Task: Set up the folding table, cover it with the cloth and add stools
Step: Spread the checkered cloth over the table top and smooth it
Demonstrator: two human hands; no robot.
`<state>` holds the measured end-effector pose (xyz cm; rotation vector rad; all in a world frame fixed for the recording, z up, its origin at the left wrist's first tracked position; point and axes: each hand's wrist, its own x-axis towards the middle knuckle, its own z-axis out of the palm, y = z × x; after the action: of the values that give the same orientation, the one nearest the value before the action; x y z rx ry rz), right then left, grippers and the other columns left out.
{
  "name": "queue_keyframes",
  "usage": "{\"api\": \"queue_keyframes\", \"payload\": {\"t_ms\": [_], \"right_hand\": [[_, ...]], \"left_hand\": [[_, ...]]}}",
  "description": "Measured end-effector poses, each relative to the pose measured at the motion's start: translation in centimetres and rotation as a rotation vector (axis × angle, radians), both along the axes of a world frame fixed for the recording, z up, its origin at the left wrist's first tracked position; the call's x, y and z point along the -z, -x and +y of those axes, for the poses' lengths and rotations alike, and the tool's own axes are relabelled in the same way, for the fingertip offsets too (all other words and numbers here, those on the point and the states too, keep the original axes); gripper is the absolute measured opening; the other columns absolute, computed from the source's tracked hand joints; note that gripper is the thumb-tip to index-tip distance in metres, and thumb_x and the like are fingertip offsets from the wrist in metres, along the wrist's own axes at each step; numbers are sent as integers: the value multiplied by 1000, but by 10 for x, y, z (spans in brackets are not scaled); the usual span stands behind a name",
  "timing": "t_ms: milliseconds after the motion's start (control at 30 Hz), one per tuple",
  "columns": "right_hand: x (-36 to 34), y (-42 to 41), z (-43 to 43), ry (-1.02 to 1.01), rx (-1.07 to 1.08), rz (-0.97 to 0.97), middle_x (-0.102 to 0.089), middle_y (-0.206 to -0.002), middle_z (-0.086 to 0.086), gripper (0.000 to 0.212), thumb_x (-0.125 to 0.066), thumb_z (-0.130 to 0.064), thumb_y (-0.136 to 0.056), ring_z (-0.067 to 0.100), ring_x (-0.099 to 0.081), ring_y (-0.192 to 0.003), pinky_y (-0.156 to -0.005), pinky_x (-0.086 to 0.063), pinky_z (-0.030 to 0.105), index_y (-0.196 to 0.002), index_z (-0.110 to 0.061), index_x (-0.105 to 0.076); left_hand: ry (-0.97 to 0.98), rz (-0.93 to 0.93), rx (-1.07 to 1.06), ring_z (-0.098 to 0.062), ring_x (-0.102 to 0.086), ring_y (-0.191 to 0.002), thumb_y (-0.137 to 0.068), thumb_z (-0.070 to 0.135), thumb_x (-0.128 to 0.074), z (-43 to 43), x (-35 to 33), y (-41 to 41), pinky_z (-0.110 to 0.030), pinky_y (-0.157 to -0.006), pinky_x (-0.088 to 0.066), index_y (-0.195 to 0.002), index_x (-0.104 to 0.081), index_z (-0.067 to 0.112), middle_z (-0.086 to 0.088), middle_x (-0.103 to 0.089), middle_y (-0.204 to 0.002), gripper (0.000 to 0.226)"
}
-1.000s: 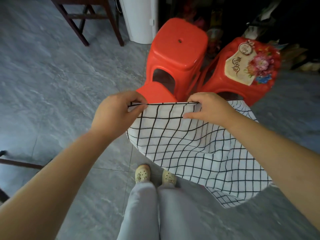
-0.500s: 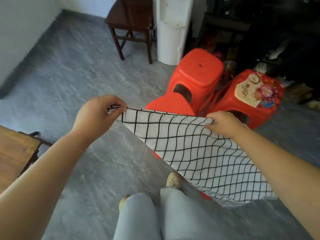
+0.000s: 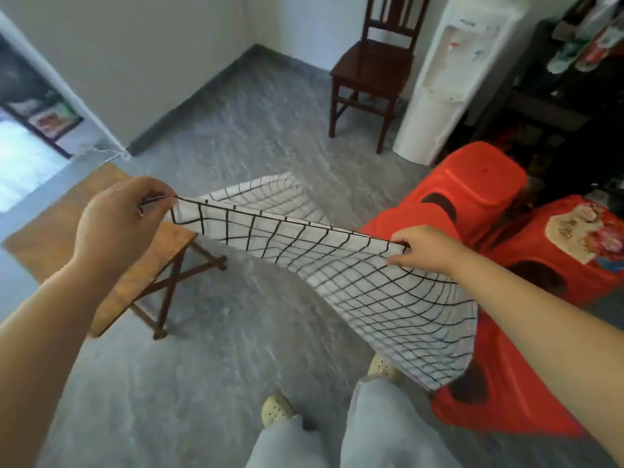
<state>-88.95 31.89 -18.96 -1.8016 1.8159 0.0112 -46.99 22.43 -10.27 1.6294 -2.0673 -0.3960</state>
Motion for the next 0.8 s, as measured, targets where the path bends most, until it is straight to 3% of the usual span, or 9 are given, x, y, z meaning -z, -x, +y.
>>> {"api": "queue_keyframes", "payload": {"t_ms": [133, 300, 433, 633, 800], "right_hand": [[-8, -86, -30, 109, -1, -14, -61, -73, -3, 21, -72, -36, -80, 20, -58, -72, -64, -44, 37, -77, -21, -58], [-35, -191, -72, 315, 39, -73, -60, -75, -1, 11, -68, -25, -81, 20, -51, -70, -51, -27, 29, -81, -16, -60], [-59, -262, -108, 437, -1, -127, -64, -80, 4, 7, -61, -19, -81, 25, -56, -75, -57, -34, 32, -84, -12, -62], [-87, -319, -162, 565, -93, -145, -59, -74, 3, 9, -58, -18, -84, 25, -54, -69, -51, -31, 31, -79, -12, -55], [-100, -348, -211, 599, -240, -168, -57, -76, -1, 10, -60, -20, -86, 21, -53, -67, -50, -32, 28, -80, -12, -57]], "left_hand": [[27, -144, -130, -35, -60, -92, -91, 17, -57, 11, -10, -77, -39, -74, -42, -100, -63, 13, -11, -66, -102, 12], [62, -150, -232, -33, -61, -89, -91, 18, -58, 26, -22, -152, -36, -71, -39, -100, -63, 15, -9, -65, -102, 11], [102, -121, -326, -28, -59, -85, -93, 23, -54, 29, -25, -191, -34, -69, -40, -98, -61, 18, -3, -64, -100, 10], [78, -56, -420, -30, -60, -87, -94, 24, -53, 6, -21, -226, -35, -70, -43, -100, -60, 17, -5, -66, -99, 12], [49, 0, -326, -13, -55, -83, -92, 21, -56, -42, -25, -194, -27, -72, -38, -101, -63, 15, 0, -66, -97, 12]]}}
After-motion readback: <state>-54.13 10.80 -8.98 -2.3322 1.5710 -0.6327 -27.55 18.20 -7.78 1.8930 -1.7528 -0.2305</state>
